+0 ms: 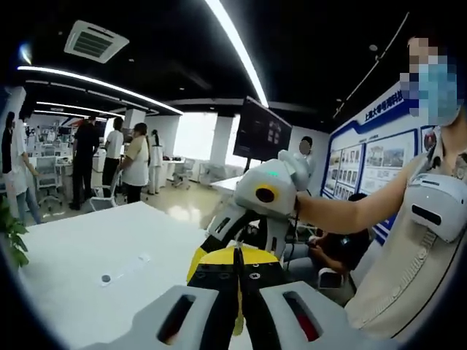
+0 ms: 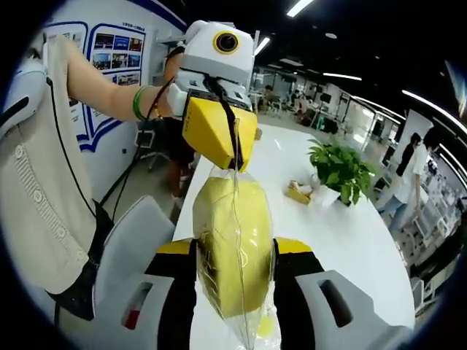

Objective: Compare the silicone blocks by pressing each to a similar depth, holding the contact briefly, and releasing to observe deformation and rebound differences across the visible hardness samples.

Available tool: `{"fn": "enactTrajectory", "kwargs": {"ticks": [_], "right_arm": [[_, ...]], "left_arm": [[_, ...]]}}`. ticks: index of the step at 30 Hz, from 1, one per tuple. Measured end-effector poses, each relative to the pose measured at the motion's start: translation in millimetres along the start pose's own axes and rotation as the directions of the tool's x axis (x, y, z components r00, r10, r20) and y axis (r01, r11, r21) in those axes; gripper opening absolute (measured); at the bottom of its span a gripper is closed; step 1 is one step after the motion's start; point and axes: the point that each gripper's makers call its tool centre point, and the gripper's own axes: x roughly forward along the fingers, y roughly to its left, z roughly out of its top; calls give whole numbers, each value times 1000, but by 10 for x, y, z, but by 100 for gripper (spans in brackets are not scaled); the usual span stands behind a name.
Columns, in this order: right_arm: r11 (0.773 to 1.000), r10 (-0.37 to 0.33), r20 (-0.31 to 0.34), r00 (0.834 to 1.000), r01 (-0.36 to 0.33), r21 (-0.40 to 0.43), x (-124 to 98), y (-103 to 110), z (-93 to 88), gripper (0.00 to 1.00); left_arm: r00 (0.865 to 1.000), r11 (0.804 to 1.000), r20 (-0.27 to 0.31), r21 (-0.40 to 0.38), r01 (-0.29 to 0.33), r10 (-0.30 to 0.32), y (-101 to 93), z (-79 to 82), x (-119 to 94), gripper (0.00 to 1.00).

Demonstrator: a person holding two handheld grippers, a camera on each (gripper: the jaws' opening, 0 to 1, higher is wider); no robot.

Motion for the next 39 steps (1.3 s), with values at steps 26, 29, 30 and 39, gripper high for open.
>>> {"fn": "enactTrajectory", "kwargs": {"ticks": [26,29,30,39], "right_arm": [[917,-343,186,921,286,278,-150,-188,-527,59],[877,-433,204,878,358,322,-190,-188,-655,60],[851,-486,194,852,411,327,-224,-195,-739,58],[678,-597,64,800,460,574,-168,122,-1440,61]], "left_arm": [[995,955,23,-283,-91,102,1001,-903,-123,0],[994,944,10,-314,-102,111,1146,-1087,-109,0],[993,941,1,-321,-110,117,1200,-1186,-95,0],[991,892,-75,-432,-131,109,1439,-1964,101,0]]}}
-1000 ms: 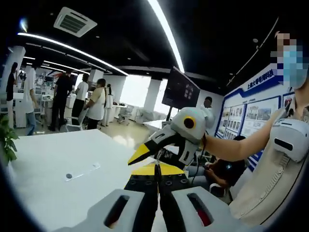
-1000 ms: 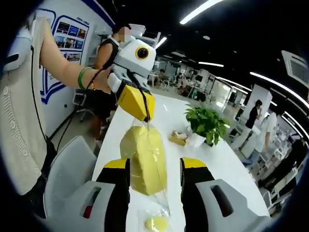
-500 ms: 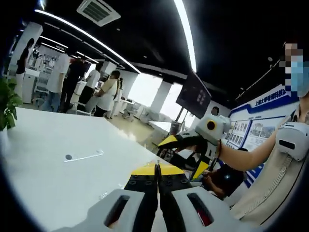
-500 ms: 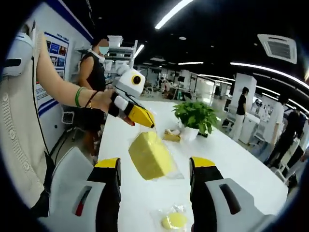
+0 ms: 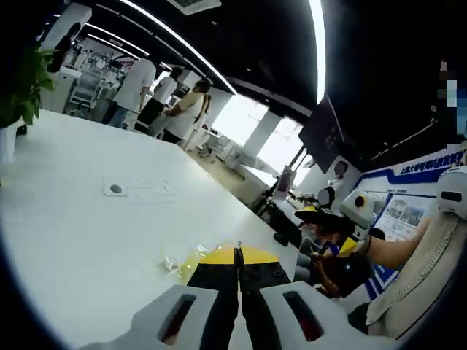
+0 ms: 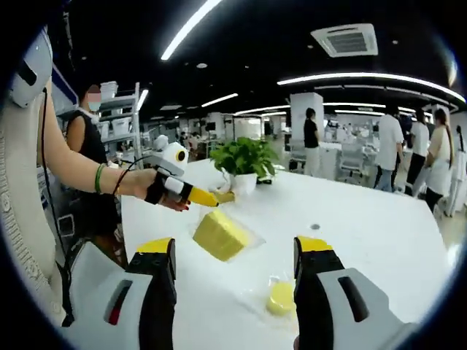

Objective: Compare the silicone blocks by pressing each to a similar depth, holding the contact briefly, and releasing to observe deformation and rebound differences across the visible hardness samples.

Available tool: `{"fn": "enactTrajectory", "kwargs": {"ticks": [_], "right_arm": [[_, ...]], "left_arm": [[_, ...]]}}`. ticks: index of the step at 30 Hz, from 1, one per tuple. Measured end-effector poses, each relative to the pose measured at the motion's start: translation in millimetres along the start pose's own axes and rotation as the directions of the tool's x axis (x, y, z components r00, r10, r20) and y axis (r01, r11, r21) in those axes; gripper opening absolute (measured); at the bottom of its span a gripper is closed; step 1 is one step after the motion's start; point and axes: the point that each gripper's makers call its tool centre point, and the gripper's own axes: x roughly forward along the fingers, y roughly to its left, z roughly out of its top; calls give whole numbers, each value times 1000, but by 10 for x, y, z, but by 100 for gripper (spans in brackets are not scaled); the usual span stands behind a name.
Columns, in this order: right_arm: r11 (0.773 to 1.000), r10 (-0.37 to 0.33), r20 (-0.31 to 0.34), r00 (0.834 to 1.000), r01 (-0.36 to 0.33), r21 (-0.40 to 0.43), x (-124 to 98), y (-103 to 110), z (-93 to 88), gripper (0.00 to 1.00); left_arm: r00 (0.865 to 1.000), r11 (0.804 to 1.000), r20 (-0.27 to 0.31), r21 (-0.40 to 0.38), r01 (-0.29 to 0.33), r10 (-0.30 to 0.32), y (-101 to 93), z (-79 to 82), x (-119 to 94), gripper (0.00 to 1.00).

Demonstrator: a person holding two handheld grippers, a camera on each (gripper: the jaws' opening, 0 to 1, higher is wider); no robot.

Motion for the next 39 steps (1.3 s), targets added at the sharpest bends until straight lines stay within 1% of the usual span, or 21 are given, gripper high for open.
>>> {"fn": "enactTrajectory", "kwargs": {"ticks": [1,3,4,8,10,11,12,13,14,15,20,21,25,26,29,30,31,33,35,37,39], "right_arm": [[999,-15,-12,1000,16,41,-30,-2,-87,61],[997,-39,-9,999,39,70,-65,-12,-159,60],[993,-47,-23,999,49,103,-89,5,-228,60],[987,-73,-45,996,78,142,-129,19,-381,60],[977,-78,-52,996,87,197,-122,26,-462,61],[973,-75,-64,995,88,215,-117,32,-495,62],[972,-87,-74,993,101,214,-118,6,-524,63],[971,-91,-76,993,105,216,-119,-1,-532,64],[967,-95,-88,992,113,226,-126,-10,-565,64],[963,-99,-100,990,121,239,-130,-20,-595,64],[952,-108,-149,983,146,268,-142,-53,-730,62],[953,-109,-155,982,148,265,-144,-52,-754,61],[950,-110,-179,978,157,269,-142,-54,-831,60],[947,-108,-194,975,160,277,-141,-51,-870,60],[948,-108,-208,972,164,274,-138,-54,-905,59],[946,-110,-213,971,168,277,-140,-62,-920,59],[945,-112,-216,970,171,277,-141,-72,-932,59],[942,-122,-231,965,186,280,-156,-109,-974,58],[939,-126,-238,963,193,286,-164,-136,-997,58],[938,-131,-248,960,201,282,-175,-137,-1024,57],[937,-132,-257,957,205,282,-179,-136,-1053,57]], "left_arm": [[1000,1000,-3,-29,-2,2,54,-60,35,0],[1000,999,-9,-49,7,-8,103,-125,72,0],[1000,998,-19,-69,13,-15,131,-177,96,0],[999,993,-45,-112,24,-29,241,-315,149,0],[997,991,-76,-130,-16,6,429,-421,147,0],[997,988,-83,-155,-19,6,476,-448,142,0],[998,986,-64,-165,-29,19,548,-434,120,0],[1000,984,-24,-179,-16,12,556,-363,133,0],[999,977,-32,-214,-18,11,609,-352,111,0],[999,983,-26,-181,-42,38,728,-314,79,0],[998,984,-14,-168,-64,63,1006,-210,51,0],[996,985,-10,-145,-88,88,1107,-194,56,0],[991,987,15,-93,-132,134,1315,-177,87,0],[988,987,18,-56,-151,153,1383,-180,102,0],[978,978,3,7,-209,209,1556,-236,130,0],[970,970,7,10,-243,243,1650,-248,136,0],[968,968,8,10,-249,249,1680,-260,146,0],[954,953,1,44,-301,301,1838,-303,133,0],[952,951,8,27,-307,307,1914,-333,140,0],[942,942,2,31,-335,335,1999,-378,121,0],[939,938,1,29,-344,344,2059,-428,102,0]]}}
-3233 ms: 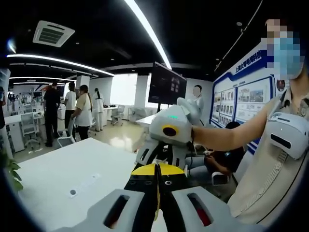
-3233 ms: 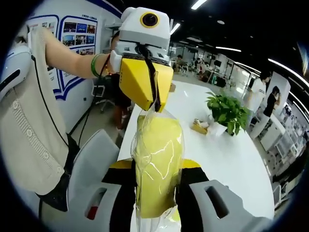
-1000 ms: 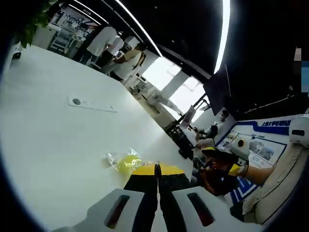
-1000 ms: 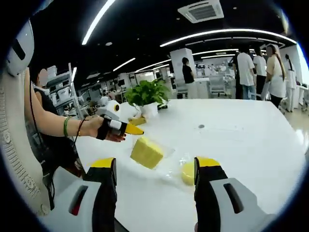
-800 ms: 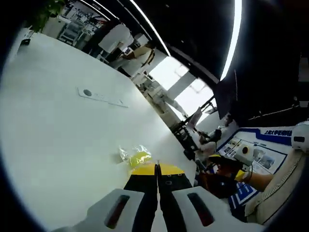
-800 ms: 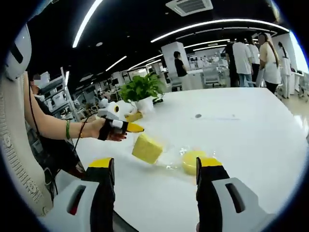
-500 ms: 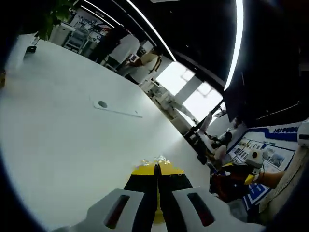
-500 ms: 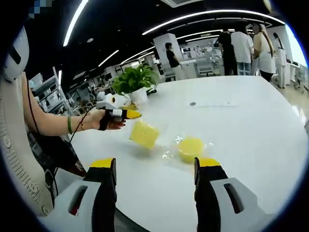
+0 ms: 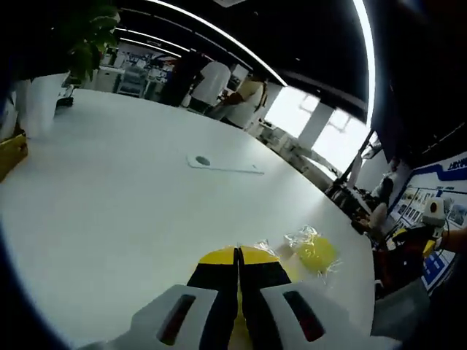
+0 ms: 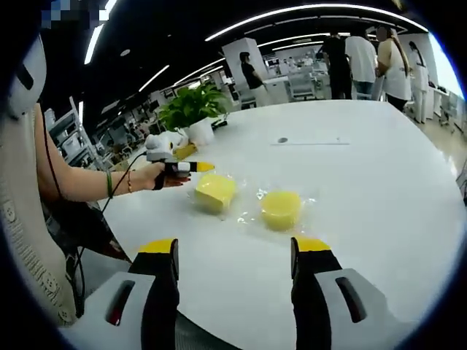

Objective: Compare the silicone blocks by pressing each to a similar depth, holding the contact briefly, and releasing to observe deformation and rebound differences across the visible hardness samples.

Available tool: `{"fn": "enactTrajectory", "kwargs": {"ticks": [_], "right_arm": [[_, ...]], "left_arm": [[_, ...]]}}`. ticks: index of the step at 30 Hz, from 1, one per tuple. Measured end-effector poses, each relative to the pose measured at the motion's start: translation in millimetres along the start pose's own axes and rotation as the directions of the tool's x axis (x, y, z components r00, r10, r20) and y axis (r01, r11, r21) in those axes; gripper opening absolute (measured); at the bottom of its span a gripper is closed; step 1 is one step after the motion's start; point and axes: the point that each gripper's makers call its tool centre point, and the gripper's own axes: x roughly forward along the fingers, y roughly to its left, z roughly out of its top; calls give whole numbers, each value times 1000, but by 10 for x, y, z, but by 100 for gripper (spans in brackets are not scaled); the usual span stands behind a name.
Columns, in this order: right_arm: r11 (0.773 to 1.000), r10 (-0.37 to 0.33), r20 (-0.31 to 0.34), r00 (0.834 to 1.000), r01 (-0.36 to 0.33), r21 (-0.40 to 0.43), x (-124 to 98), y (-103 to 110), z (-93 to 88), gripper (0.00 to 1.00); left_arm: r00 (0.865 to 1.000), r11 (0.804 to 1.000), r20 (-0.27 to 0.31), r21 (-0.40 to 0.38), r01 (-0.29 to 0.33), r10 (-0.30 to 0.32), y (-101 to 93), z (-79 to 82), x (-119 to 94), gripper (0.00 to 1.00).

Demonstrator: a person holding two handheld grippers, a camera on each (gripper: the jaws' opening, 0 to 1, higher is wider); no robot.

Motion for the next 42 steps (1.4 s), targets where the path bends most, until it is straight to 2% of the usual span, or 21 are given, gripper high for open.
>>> {"fn": "enactTrajectory", "kwargs": {"ticks": [4,7,11,16,23,29,33,35,36,38,42], "right_arm": [[1000,2,-6,1000,-2,5,24,7,-24,57],[1000,10,-13,1000,-10,4,62,26,-42,57],[1000,24,-15,1000,-24,6,89,51,-36,56],[999,33,-26,999,-34,-5,106,58,-53,55],[999,44,-30,999,-45,-5,124,72,-64,54],[999,47,-30,998,-47,-3,135,62,-73,55],[998,55,-20,998,-54,24,133,72,-62,59],[998,59,-19,998,-58,27,136,86,-55,61],[998,61,-21,998,-61,26,136,94,-53,61],[998,65,-14,998,-65,17,135,121,-31,62],[996,89,7,996,-89,13,117,209,35,67]], "left_arm": [[1000,1000,-20,1,3,-3,26,-104,-1,0],[998,1000,-63,14,14,-13,10,-237,-14,0],[997,1000,-72,-1,11,-11,58,-313,-42,0],[997,1000,-73,4,19,-19,54,-326,-42,0],[992,996,-110,53,76,-69,-74,-390,-15,0],[991,991,-116,113,78,-65,-65,-391,8,0],[992,990,-118,125,61,-46,-58,-344,-43,11],[992,990,-125,133,46,-30,-48,-338,-89,21],[992,991,-122,131,38,-21,-45,-325,-120,25],[998,994,-61,110,9,-2,-40,-206,-232,29],[998,997,33,60,-48,46,-54,16,-546,38]]}}
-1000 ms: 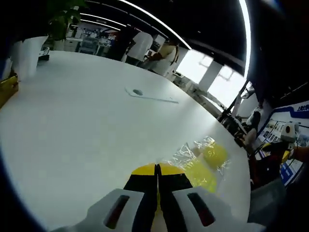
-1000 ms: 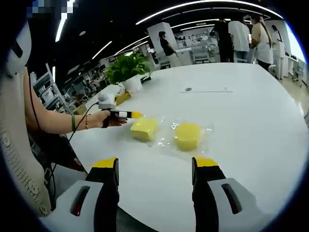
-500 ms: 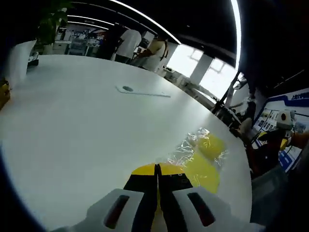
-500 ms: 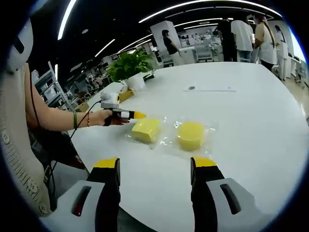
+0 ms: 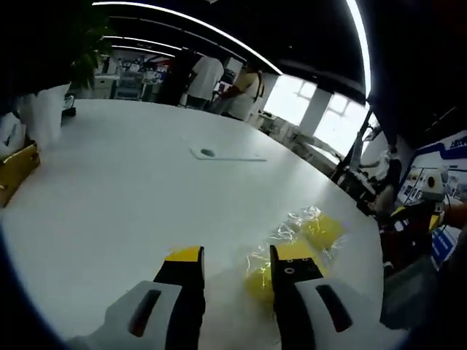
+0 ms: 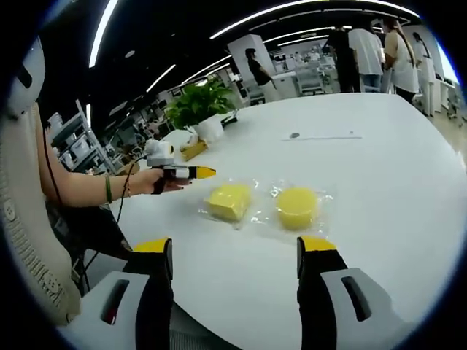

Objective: Compare the silicone blocks by pressing each to a similar depth, holding the contact briefly, and releasing to observe deformation and rebound differences across the visible hardness samples.

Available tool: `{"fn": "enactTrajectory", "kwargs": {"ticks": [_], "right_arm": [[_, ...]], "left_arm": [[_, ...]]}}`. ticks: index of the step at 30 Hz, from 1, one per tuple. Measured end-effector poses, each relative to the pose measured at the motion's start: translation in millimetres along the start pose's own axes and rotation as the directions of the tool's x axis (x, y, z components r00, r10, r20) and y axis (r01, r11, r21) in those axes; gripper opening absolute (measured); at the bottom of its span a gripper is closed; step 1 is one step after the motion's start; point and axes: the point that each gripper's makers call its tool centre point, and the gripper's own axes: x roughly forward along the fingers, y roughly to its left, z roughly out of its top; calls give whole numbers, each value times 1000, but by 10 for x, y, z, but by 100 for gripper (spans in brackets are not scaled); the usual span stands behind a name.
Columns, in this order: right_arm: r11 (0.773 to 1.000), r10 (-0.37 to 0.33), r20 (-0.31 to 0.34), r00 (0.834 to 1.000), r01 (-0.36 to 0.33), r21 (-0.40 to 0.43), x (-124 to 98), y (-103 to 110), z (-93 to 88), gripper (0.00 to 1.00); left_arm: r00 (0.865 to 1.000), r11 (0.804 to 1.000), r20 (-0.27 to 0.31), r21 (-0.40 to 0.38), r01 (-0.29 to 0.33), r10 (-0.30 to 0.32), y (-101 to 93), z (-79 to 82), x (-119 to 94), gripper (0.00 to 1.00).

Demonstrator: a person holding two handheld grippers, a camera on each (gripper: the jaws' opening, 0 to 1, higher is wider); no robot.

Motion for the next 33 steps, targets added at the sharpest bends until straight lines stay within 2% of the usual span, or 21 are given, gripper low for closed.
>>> {"fn": "enactTrajectory", "kwargs": {"ticks": [2,3,5,8,12,16,17,20,22,25,28,29,33], "right_arm": [[1000,7,5,1000,-7,-2,-15,36,27,70],[1000,17,22,1000,-17,-3,-35,79,75,71],[1000,27,38,999,-27,4,-67,122,114,75],[999,44,64,997,-44,-7,-156,209,155,75],[998,66,106,992,-64,-26,-304,304,214,77],[995,92,176,980,-83,-59,-508,392,323,78],[994,99,191,977,-89,-63,-568,407,335,78],[993,107,212,971,-95,-69,-665,422,350,79],[993,111,232,966,-96,-71,-742,427,361,79],[993,117,254,960,-104,-64,-845,428,358,79],[993,117,298,947,-107,-49,-968,400,379,78],[993,114,304,946,-106,-44,-993,387,374,78],[995,102,322,941,-103,-15,-1095,288,334,78]], "left_arm": [[1000,1000,18,-9,-11,11,-44,64,-141,43],[999,1000,50,-12,-16,16,-109,142,-267,46],[997,1000,78,-9,-20,20,-216,203,-401,51],[991,1000,134,-16,-2,4,-495,298,-641,55],[985,1000,172,-14,11,-9,-844,326,-889,59],[974,1000,224,0,16,-15,-1227,345,-1139,63],[974,1000,226,1,14,-14,-1259,341,-1160,64],[971,1000,240,8,-4,2,-1517,312,-1313,72],[963,999,269,32,-26,17,-1675,319,-1409,81],[967,998,256,53,-22,8,-1914,246,-1510,82],[979,992,206,121,-34,9,-2137,99,-1601,80],[978,990,206,135,-41,13,-2186,77,-1621,80],[981,990,195,136,-37,9,-2394,-41,-1698,84]]}}
